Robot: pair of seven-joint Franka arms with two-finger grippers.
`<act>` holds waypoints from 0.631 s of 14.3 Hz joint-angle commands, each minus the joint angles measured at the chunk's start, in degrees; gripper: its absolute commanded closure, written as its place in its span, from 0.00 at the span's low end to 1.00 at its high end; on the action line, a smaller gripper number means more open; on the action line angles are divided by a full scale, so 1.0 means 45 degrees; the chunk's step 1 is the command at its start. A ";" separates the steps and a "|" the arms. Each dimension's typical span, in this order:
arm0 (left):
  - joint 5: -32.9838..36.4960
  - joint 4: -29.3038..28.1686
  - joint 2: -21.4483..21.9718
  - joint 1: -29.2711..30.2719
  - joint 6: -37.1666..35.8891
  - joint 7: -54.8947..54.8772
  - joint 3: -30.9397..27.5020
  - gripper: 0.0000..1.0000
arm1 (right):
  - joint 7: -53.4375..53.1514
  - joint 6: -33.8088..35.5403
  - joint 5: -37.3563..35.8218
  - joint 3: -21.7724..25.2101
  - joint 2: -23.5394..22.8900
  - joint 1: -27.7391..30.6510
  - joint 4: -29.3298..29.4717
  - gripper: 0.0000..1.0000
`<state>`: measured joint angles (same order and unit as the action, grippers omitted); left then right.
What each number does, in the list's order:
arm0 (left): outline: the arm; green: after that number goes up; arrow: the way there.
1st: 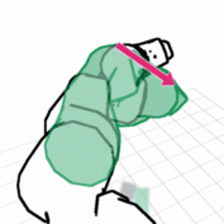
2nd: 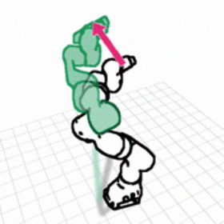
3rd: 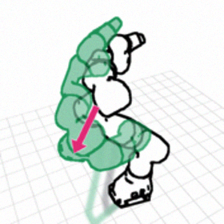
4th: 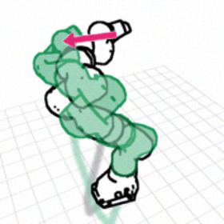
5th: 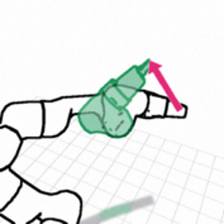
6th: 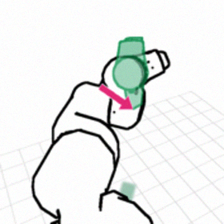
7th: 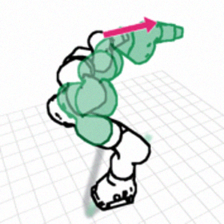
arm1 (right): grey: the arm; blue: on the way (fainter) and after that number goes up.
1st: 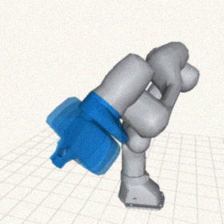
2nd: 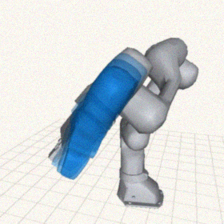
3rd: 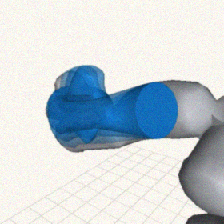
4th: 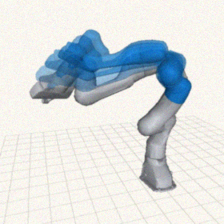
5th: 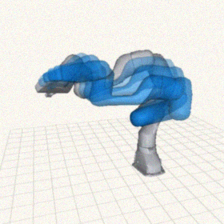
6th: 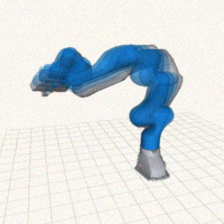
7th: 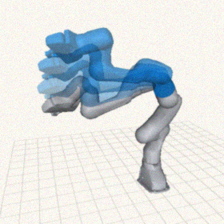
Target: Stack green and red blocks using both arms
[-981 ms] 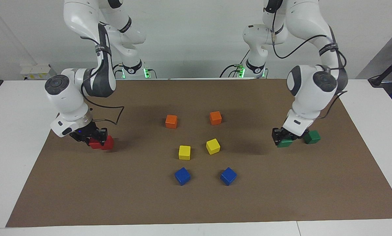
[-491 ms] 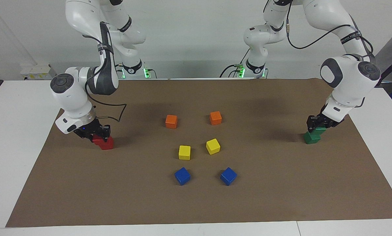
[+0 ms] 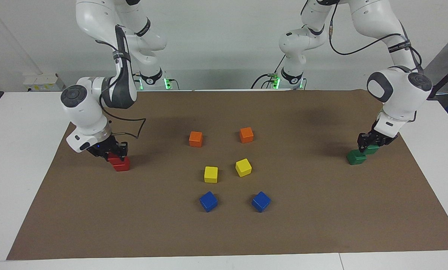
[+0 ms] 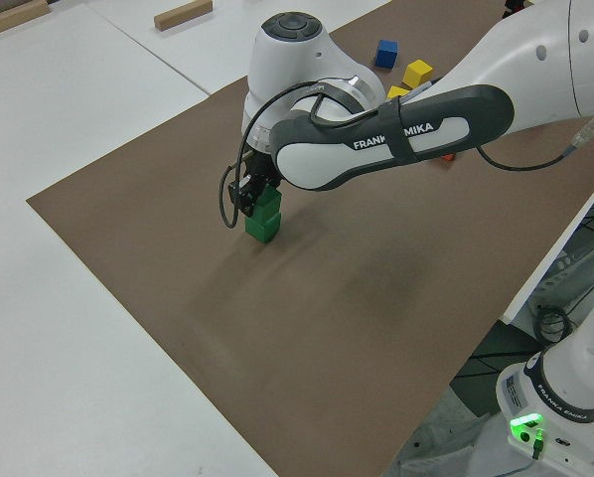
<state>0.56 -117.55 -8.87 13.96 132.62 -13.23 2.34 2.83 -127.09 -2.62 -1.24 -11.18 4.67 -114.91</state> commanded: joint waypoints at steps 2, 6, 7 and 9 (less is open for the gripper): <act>-0.0184 -0.0889 0.0351 0.0043 0.1169 -0.0107 0.0163 1.00 | 0.0034 -0.0429 0.0093 -0.0114 0.0531 0.0094 -0.0656 1.00; -0.0184 -0.1066 0.0077 0.0023 0.1700 -0.0107 0.0163 1.00 | 0.0034 -0.0626 0.0093 -0.0114 0.0570 0.0094 -0.0871 1.00; -0.0184 -0.1066 0.0077 0.0023 0.1700 -0.0087 0.0163 1.00 | 0.0034 -0.0645 0.0093 -0.0114 0.0570 0.0094 -0.0871 1.00; -0.0262 -0.1085 -0.0097 0.0023 0.1797 -0.0106 0.0163 1.00 | 0.0112 -0.0664 0.0093 -0.0114 0.0570 0.0094 -0.0871 1.00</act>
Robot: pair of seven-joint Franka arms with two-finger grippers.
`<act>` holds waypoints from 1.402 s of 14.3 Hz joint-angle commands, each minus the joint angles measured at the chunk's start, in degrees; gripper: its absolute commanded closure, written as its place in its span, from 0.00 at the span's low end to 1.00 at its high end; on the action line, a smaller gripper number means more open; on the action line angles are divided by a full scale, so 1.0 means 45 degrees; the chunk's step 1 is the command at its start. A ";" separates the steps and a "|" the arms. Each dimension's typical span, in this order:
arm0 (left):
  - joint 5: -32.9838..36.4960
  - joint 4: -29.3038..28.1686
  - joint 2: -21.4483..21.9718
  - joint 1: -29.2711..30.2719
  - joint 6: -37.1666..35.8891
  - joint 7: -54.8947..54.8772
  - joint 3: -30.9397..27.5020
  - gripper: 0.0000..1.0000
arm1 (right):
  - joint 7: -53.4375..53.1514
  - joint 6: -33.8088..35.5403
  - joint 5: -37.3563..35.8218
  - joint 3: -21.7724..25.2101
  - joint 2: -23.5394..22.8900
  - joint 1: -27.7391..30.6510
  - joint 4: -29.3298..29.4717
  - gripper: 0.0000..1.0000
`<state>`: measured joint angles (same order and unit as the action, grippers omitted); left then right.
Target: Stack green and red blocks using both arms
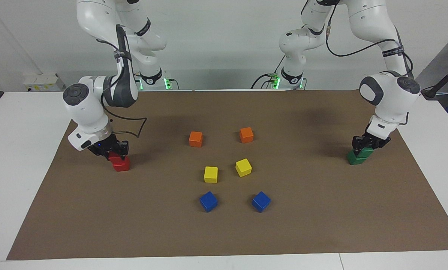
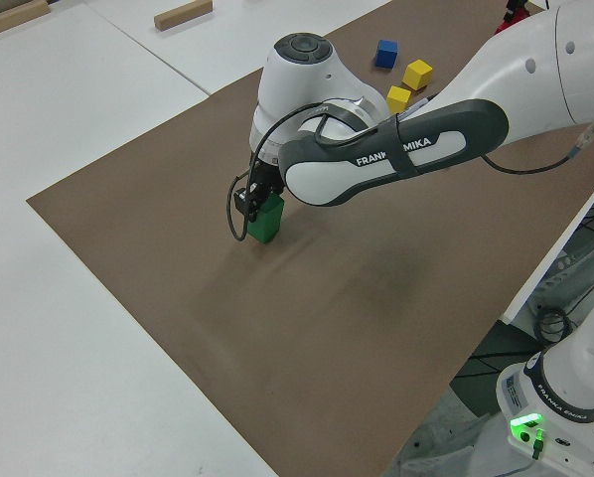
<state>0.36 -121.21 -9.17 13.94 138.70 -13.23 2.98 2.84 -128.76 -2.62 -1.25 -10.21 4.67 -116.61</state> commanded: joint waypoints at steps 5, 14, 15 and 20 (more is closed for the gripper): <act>-0.0216 -0.0290 -0.0228 -0.0051 0.0663 -0.0359 0.0002 0.00 | 0.0522 -0.0607 0.0093 -0.0113 0.0317 0.0075 -0.0454 0.00; -0.0196 0.2634 -0.0034 -0.0070 -0.3606 -0.0830 -0.0018 0.00 | -0.0003 0.1027 0.0093 -0.0152 0.0472 0.0075 0.0929 0.00; -0.0197 0.3104 0.0180 -0.0051 -0.4272 -0.0810 -0.0018 0.00 | -0.0160 0.1904 0.0093 -0.0172 0.0666 0.0055 0.1455 0.00; -0.0216 0.3909 0.1585 -0.0070 -0.5410 -0.0499 0.0079 0.00 | -0.0142 0.4507 0.0480 -0.0641 0.2676 0.0055 0.2494 0.00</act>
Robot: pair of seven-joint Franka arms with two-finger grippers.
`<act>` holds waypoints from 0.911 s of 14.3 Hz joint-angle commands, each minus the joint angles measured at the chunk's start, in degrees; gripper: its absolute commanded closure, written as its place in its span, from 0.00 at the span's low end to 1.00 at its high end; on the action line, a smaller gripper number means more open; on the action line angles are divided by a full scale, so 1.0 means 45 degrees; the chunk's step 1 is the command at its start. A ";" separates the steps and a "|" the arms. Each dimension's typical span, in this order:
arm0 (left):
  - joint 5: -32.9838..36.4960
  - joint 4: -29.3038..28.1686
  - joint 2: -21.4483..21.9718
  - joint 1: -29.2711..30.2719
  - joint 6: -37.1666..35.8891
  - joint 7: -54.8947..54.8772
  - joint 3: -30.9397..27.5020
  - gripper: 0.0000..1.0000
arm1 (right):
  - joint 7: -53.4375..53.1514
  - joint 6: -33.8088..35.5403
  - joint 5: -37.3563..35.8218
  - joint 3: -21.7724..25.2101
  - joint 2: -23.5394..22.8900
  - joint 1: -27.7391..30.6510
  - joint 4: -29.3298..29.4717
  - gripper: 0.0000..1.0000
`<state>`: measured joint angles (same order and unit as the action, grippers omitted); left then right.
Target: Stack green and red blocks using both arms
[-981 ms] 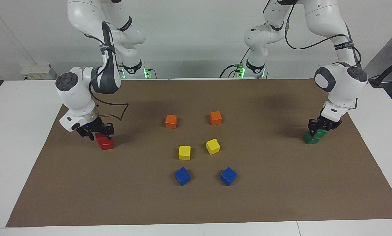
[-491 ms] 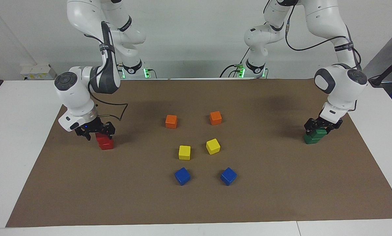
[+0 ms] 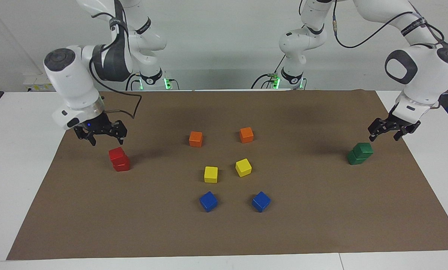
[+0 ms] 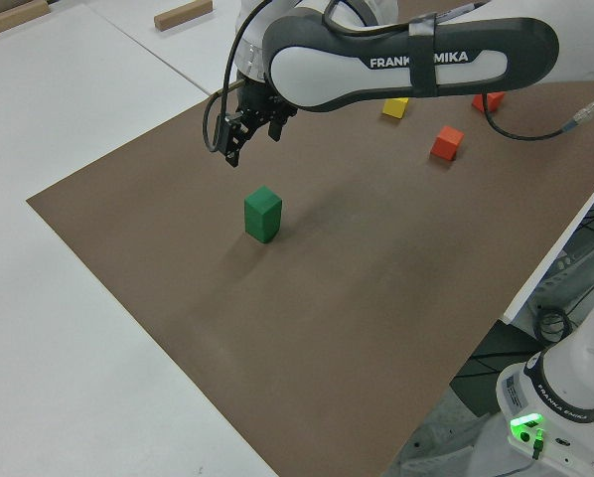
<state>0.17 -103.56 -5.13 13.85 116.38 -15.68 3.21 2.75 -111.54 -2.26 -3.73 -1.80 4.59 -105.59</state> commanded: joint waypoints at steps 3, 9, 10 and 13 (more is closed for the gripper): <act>-0.0175 0.1210 0.0984 -0.0168 -0.2007 0.1233 0.0301 0.00 | -0.0104 0.2923 0.1419 -0.0031 0.0928 0.0229 0.1505 0.00; -0.0156 0.2602 0.1314 -0.0813 -0.4552 0.2098 0.0477 0.00 | -0.0064 0.5412 0.0776 0.0008 0.0146 0.0308 0.3680 0.00; -0.0156 0.2642 0.1335 -0.0813 -0.4786 0.2098 0.0516 0.00 | -0.0064 0.5373 0.0737 0.0008 0.0146 0.0289 0.3660 0.00; -0.0156 0.2817 0.1452 -0.0852 -0.5373 0.2098 0.0536 0.00 | -0.0084 0.5372 0.0561 -0.0012 0.0107 0.0289 0.3660 0.00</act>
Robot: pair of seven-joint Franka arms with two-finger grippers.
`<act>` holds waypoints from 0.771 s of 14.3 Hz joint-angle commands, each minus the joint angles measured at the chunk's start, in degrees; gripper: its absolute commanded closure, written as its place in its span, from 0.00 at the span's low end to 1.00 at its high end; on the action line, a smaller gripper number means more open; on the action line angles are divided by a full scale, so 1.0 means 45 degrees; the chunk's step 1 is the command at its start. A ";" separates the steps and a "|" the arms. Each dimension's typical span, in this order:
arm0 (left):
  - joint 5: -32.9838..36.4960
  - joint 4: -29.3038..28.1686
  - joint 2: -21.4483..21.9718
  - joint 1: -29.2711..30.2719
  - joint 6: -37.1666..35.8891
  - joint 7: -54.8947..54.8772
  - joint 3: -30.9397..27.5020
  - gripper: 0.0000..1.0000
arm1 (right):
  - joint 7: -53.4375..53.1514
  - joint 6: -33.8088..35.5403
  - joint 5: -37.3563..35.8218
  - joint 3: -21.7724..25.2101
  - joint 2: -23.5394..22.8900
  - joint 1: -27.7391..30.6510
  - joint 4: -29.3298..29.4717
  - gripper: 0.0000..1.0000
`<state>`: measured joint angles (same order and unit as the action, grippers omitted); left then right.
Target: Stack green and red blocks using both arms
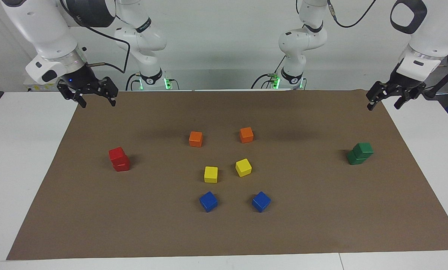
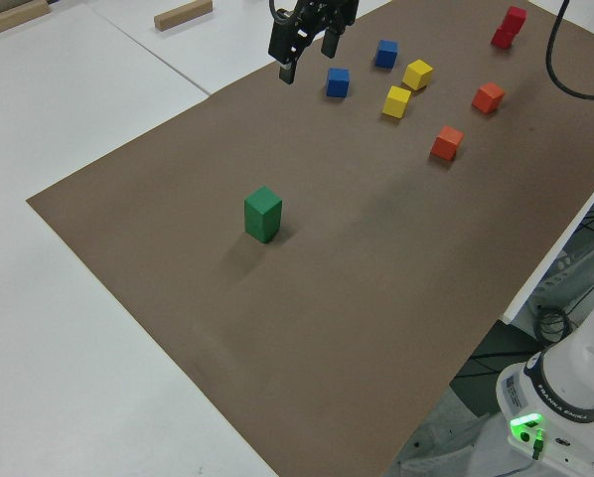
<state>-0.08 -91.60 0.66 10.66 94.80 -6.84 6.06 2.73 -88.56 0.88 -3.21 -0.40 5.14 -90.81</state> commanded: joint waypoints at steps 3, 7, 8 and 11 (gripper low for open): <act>-0.0061 0.0161 0.0321 -0.1056 -0.1005 0.0541 -0.0368 0.00 | -0.0158 0.0306 -0.0175 -0.0088 -0.0185 0.0147 0.0316 0.00; -0.0002 0.0474 0.0321 -0.1646 -0.1827 0.0974 -0.0702 0.00 | -0.0352 0.0325 -0.0409 -0.0088 -0.0165 0.0070 0.0277 0.00; -0.0021 0.0474 0.0340 -0.1646 -0.1809 0.0974 -0.0702 0.00 | -0.0411 0.0325 -0.0545 -0.0088 -0.0165 0.0031 0.0277 0.00; -0.0002 0.0318 0.0614 -0.2133 -0.1536 0.1013 -0.1110 0.00 | -0.0683 0.0364 -0.0799 -0.0107 -0.0146 -0.0028 0.0257 0.00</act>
<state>-0.08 -89.96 2.15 3.46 88.23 -3.06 3.37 1.57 -88.14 -1.51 -3.22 -0.57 4.95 -90.73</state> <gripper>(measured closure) 0.000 0.000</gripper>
